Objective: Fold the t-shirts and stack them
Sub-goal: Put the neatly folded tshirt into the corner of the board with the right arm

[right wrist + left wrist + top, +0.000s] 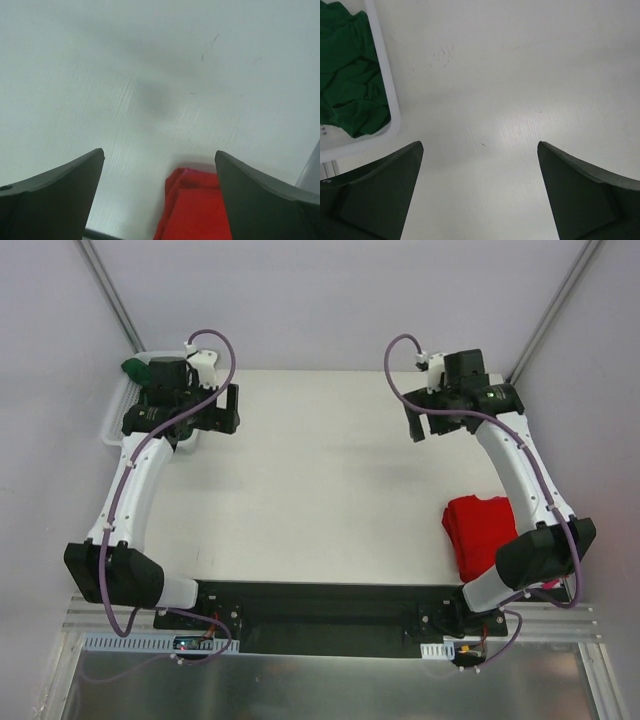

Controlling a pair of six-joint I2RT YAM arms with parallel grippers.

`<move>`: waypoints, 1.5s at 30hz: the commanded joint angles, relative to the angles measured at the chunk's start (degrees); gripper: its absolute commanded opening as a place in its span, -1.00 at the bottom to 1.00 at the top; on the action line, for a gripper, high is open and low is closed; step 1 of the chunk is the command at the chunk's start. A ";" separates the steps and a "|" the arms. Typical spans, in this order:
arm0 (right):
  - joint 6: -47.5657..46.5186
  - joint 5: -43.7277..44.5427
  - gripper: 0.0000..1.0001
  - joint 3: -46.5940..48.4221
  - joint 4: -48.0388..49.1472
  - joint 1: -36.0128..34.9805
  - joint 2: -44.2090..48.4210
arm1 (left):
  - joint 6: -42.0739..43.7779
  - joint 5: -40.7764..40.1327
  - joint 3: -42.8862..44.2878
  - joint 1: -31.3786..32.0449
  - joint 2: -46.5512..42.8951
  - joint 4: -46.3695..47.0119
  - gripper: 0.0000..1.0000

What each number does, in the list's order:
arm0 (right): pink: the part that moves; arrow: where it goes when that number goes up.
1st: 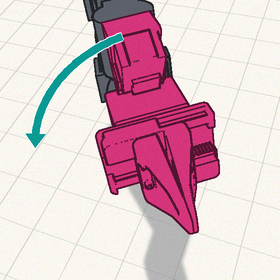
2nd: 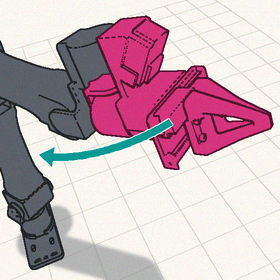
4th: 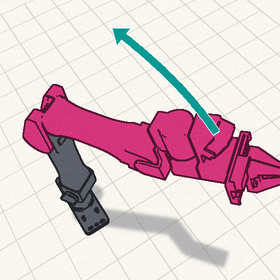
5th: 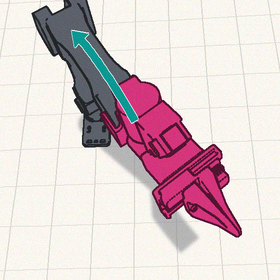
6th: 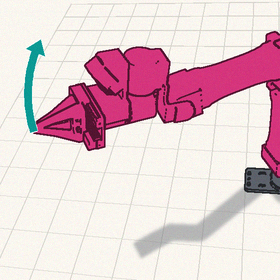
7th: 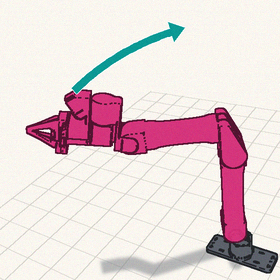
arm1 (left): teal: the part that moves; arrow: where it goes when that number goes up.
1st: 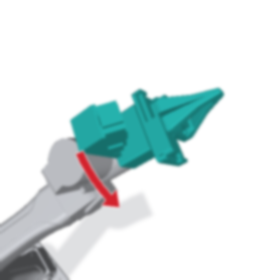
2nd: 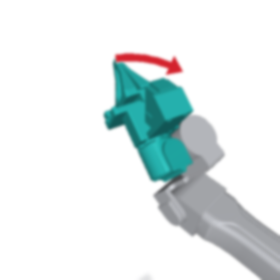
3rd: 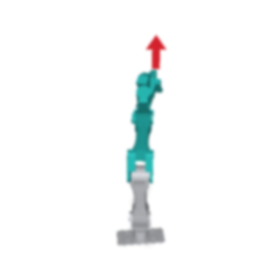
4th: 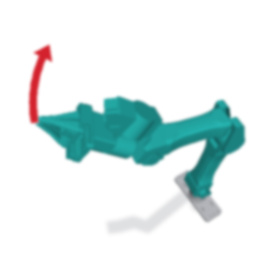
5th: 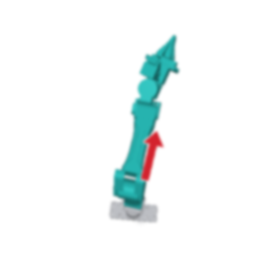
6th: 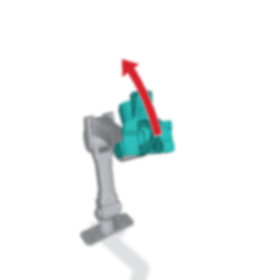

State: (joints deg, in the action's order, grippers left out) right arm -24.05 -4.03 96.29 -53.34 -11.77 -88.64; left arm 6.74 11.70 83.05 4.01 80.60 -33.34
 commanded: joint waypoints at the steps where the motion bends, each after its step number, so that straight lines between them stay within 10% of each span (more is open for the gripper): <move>1: 1.12 15.45 0.93 3.03 4.56 -7.91 -0.30 | -1.65 -3.87 1.67 -0.32 -3.87 2.23 0.98; 45: -1.43 14.84 0.93 -7.35 6.32 -11.87 4.09 | -1.65 -8.10 2.74 0.91 1.23 3.11 0.99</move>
State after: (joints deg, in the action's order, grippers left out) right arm -25.15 11.18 89.12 -48.16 -23.24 -87.46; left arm 4.08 5.28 84.88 4.19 83.00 -31.92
